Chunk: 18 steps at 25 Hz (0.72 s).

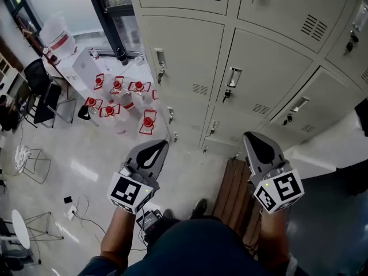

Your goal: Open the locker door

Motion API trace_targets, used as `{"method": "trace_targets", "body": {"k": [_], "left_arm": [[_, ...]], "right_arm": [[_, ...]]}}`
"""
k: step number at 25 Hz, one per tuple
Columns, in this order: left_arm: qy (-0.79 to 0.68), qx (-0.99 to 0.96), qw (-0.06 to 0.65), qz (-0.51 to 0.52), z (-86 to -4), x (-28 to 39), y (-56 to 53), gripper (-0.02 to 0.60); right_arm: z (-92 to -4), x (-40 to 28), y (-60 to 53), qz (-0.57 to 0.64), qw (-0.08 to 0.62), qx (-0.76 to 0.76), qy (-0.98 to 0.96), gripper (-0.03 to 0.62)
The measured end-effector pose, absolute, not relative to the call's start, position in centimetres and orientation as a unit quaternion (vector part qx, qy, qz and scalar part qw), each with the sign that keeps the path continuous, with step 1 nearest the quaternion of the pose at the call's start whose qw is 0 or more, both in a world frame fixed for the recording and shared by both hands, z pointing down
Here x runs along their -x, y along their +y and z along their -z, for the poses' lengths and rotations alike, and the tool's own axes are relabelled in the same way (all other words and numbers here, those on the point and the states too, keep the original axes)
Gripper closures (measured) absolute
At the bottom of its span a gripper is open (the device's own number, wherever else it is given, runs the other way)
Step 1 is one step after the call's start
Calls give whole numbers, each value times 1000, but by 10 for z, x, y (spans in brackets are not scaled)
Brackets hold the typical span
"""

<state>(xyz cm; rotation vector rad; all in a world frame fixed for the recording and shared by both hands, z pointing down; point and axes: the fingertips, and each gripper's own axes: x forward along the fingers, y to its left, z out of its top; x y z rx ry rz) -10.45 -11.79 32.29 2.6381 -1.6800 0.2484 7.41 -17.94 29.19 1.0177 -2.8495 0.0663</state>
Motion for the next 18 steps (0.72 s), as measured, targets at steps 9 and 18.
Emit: {"method": "trace_targets", "body": {"k": [9,18], "left_arm": [[-574,-812,-1,-105,-335,112,-145,565],[-569,-817,3,-93,-344,131,-198,565]], "right_arm": [[-301,-73,-214,-26,54,-297,-953,557],[-309,-72,-241,-27,65,-323,-944,557]]}}
